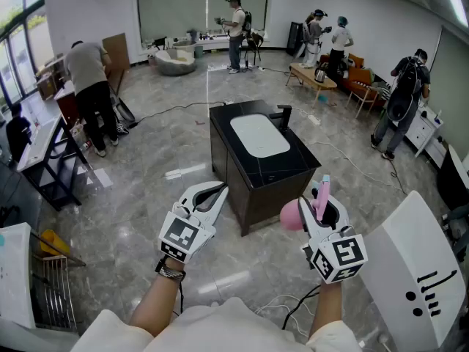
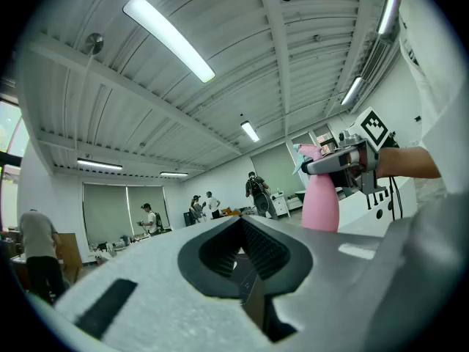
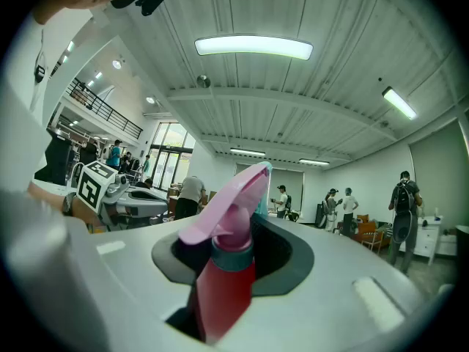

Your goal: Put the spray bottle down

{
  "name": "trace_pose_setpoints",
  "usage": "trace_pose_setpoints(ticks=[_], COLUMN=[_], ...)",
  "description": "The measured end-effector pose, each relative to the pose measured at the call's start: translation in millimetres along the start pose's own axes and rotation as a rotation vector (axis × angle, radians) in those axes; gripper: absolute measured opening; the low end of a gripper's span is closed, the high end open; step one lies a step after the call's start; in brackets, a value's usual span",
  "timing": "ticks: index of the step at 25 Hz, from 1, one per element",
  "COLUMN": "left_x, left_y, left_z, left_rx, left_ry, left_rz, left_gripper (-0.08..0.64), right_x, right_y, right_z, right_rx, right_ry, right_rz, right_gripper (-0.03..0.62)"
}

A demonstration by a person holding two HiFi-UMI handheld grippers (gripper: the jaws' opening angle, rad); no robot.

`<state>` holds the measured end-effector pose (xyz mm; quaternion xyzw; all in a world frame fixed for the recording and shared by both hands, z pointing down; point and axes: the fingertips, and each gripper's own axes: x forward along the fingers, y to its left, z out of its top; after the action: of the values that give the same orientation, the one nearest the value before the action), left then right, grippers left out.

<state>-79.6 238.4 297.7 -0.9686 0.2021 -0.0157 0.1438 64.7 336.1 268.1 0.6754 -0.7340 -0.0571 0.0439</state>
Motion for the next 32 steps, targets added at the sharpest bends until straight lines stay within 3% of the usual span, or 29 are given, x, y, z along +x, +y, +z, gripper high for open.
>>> trace_pose_setpoints(ticks=[6,19,32], left_x=[-3.0,9.5,24.1], left_y=[0.1,-13.6,-19.1], left_z=[-0.9,0.9,-9.6], left_rx=[0.003,0.015,-0.070], left_ry=[0.004,0.014,0.034], left_rz=[0.005,0.035,0.096], left_gripper=[0.000,0.000,0.000], right_x=[0.6,3.5,13.7], right_y=[2.2,-10.7,-28.2], right_z=[5.4,-3.2,-22.1], right_rx=[0.034,0.014,0.057], right_ry=[-0.039,-0.039,-0.040], right_rz=[0.027,0.067,0.127], right_gripper=[0.141,0.141,0.141])
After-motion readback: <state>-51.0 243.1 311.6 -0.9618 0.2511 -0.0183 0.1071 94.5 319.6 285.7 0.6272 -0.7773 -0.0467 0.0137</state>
